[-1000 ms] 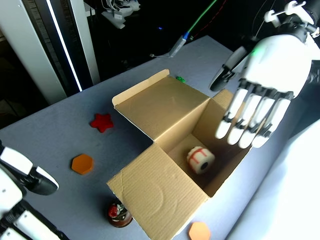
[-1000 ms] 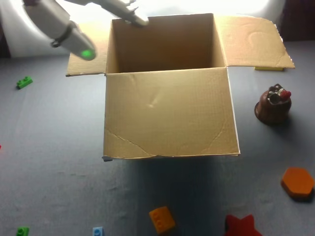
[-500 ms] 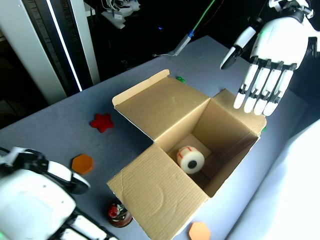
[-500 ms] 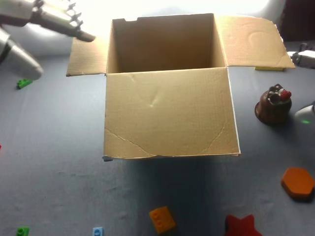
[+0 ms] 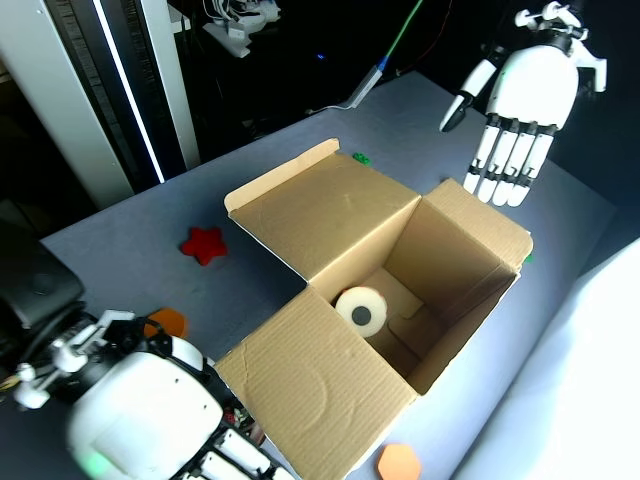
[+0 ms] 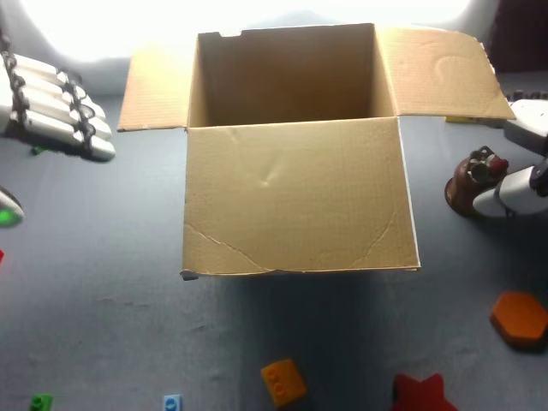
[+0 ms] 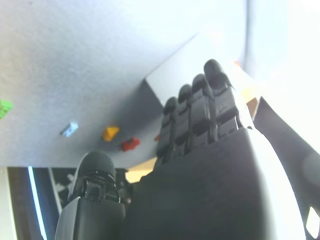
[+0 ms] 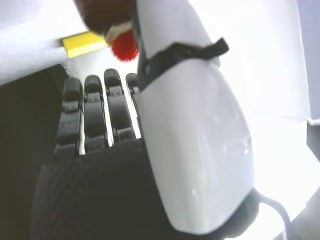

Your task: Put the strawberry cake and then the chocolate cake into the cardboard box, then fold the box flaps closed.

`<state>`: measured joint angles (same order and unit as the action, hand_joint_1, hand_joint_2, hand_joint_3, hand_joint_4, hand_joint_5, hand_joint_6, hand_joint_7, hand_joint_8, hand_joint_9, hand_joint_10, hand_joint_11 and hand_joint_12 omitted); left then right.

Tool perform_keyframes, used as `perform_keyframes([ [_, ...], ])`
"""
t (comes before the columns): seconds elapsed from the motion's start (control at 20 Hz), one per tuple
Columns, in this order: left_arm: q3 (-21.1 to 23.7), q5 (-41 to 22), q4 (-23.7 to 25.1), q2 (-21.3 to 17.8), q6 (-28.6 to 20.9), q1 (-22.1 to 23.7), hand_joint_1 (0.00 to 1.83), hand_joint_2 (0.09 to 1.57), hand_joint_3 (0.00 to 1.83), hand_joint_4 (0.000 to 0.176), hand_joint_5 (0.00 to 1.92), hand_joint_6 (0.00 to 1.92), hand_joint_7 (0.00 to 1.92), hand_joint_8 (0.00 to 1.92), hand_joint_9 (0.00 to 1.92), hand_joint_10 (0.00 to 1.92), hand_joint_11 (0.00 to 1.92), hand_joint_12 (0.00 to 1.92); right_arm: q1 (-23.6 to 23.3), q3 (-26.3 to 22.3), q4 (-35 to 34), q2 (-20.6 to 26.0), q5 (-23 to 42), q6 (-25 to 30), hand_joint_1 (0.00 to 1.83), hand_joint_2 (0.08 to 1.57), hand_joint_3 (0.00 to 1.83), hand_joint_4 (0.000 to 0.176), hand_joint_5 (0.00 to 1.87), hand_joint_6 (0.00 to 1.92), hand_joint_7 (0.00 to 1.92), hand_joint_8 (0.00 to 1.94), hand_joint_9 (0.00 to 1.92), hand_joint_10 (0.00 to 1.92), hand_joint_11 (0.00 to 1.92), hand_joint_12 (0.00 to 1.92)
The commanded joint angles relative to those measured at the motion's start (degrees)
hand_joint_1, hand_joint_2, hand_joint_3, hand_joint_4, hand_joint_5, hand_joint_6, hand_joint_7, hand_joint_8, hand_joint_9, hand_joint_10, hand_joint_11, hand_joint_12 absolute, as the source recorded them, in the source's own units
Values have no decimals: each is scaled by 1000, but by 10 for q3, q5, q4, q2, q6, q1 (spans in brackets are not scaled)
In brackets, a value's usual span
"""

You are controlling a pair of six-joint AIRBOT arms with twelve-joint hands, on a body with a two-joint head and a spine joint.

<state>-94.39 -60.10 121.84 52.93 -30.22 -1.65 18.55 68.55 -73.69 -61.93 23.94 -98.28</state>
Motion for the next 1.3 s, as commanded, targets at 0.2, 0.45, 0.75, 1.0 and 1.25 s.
perform_keyframes([
  [0.2,10,52,-121,-16,6,-56,0,1248,0,0,89,1,93,0,77,0,0,391,16,20,15,-16,50,0,1142,995,0,0,43,3,82,1,64,2,0,176],
  [0.45,2,63,-187,-17,25,-115,0,1271,1,0,88,0,91,0,67,0,0,414,17,22,15,-18,50,2,1165,993,0,0,80,8,102,0,53,2,0,148],
  [0.75,15,74,-280,-11,74,-182,0,1265,0,0,74,1,83,1,56,3,0,349,18,22,15,-18,50,2,1163,997,2,0,53,4,72,0,15,0,0,0],
  [1.0,14,76,-302,-5,83,-196,0,1258,0,0,95,4,100,2,79,4,0,401,17,22,15,-18,49,2,1204,969,0,0,100,23,134,27,73,28,6,3],
  [1.25,6,77,-308,0,86,-193,0,1252,0,0,102,3,121,5,104,8,0,482,15,22,15,-18,48,2,1202,1177,3,0,874,982,817,1320,676,1166,312,1733],
])
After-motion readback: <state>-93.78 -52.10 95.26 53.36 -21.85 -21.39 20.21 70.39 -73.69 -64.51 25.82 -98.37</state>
